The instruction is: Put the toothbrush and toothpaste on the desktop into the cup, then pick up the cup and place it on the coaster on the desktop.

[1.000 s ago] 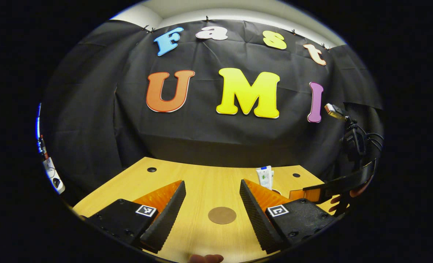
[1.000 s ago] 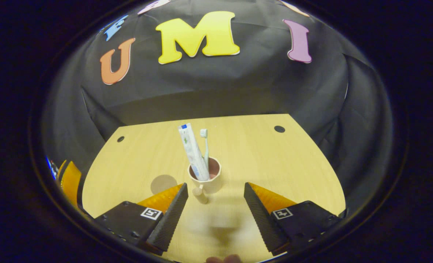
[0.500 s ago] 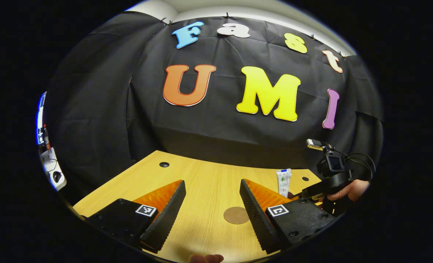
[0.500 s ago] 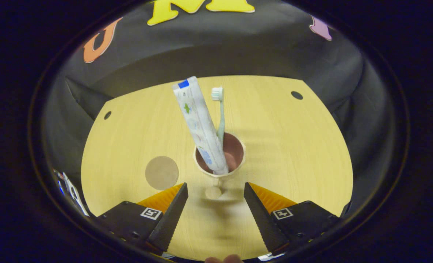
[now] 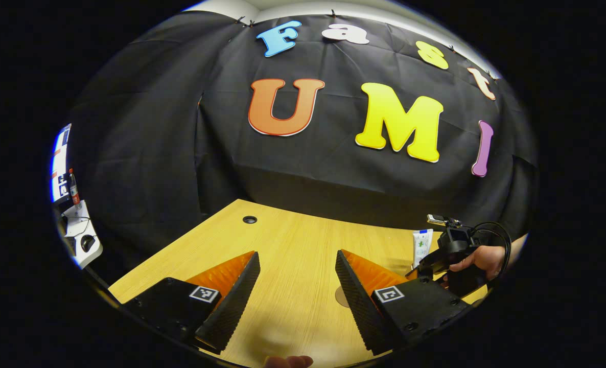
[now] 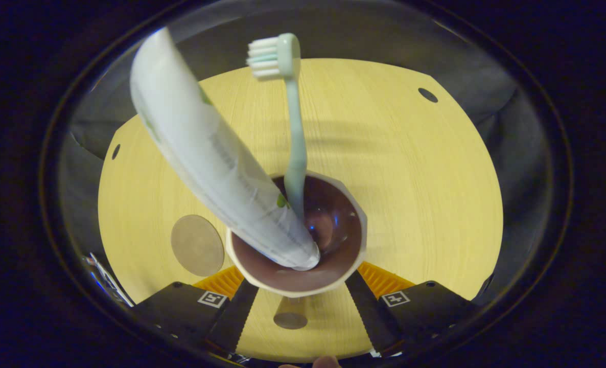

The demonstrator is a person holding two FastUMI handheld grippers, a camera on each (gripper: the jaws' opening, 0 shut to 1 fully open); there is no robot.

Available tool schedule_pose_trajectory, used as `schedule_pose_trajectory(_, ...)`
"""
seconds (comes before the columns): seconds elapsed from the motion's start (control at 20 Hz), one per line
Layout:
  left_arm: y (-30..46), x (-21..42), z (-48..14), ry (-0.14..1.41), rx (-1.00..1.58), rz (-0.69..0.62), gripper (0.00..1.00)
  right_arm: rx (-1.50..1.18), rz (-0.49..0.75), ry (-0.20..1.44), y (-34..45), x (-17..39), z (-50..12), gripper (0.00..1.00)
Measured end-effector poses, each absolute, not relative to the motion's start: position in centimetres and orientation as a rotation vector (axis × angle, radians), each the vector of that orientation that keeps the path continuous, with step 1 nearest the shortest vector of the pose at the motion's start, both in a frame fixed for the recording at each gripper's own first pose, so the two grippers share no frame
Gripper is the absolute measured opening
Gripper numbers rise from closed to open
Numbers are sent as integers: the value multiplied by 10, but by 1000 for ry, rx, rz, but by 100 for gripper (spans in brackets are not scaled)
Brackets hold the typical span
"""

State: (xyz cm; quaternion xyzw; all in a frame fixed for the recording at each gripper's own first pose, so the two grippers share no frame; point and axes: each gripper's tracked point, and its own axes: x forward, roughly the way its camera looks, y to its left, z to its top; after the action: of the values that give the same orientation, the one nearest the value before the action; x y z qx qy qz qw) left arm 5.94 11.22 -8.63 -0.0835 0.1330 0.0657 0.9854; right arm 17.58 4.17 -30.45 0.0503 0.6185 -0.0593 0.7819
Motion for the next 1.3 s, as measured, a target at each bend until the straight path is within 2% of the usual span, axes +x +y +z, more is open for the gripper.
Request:
schedule_pose_trajectory(0.05,115,60,-87,272,-170,140,95,111,-130,1344,42,178,-309,92)
schedule_pose_trajectory(0.15,119,59,-90,284,-174,149,95,94,-124,1366,41,178,-315,77)
schedule_pose_trajectory(0.25,120,58,-92,289,-173,155,95,80,-120,1390,41,174,-316,69)
schedule_pose_trajectory(0.3,120,56,-91,290,-173,156,95,84,-123,1401,41,172,-317,61)
schedule_pose_trajectory(0.45,116,54,-89,293,-171,151,95,99,-130,1412,40,170,-317,28)
schedule_pose_trajectory(0.95,113,45,-96,307,-167,144,95,74,-101,1406,40,170,-309,25)
schedule_pose_trajectory(1.3,124,18,-102,318,-130,166,95,-27,37,1354,102,165,-289,24)
